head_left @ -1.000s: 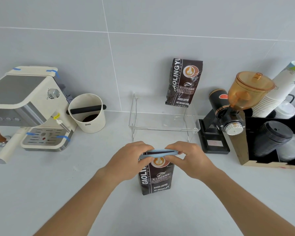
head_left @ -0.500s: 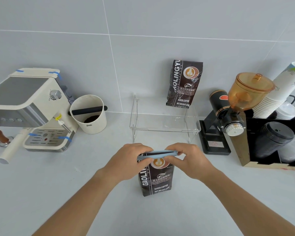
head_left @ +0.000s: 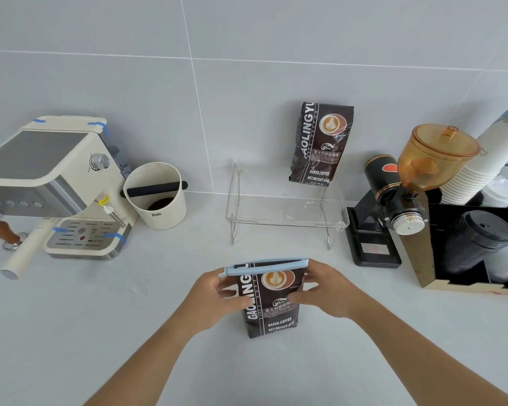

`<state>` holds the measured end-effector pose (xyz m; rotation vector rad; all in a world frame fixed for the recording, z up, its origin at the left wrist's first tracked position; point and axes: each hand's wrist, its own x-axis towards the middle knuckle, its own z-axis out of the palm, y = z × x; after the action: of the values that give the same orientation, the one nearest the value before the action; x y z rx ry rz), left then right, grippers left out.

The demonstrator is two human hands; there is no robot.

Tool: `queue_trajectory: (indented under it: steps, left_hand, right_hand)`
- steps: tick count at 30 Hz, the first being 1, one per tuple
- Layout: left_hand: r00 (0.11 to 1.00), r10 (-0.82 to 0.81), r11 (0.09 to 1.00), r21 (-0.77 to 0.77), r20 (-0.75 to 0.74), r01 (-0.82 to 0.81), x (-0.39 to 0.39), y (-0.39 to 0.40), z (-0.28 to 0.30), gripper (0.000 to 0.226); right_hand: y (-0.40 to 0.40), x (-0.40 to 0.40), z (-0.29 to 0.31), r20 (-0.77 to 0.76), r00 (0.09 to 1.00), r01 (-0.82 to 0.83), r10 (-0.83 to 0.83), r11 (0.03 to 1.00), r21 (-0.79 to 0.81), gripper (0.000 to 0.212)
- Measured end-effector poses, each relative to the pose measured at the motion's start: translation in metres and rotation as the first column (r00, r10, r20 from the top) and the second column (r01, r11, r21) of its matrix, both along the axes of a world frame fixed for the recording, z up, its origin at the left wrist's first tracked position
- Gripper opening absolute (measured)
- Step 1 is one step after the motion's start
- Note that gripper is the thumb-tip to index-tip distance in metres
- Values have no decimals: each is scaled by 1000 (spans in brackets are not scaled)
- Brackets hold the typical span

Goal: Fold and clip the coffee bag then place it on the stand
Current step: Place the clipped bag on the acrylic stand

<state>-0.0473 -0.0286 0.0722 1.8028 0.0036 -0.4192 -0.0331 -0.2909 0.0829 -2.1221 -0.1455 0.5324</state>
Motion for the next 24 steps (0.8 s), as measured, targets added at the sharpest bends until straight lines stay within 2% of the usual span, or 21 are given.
queue_trajectory:
  steps: [5, 12, 24]
  left_hand:
    - [1000, -6, 998, 59, -21, 8, -9, -7, -23, 66]
    - [999, 46, 998, 33, 13, -47, -10, -9, -30, 55]
    - [982, 99, 993, -79, 159, -87, 36, -4, 34, 59]
  right_hand:
    - [2, -8, -18, -66, 998, -13, 11, 1000, -28, 65]
    - [0, -9, -24, -31, 999, 39, -40, 999, -16, 58]
    - [3, 26, 33, 163, 977, 128, -139, 989, 77, 57]
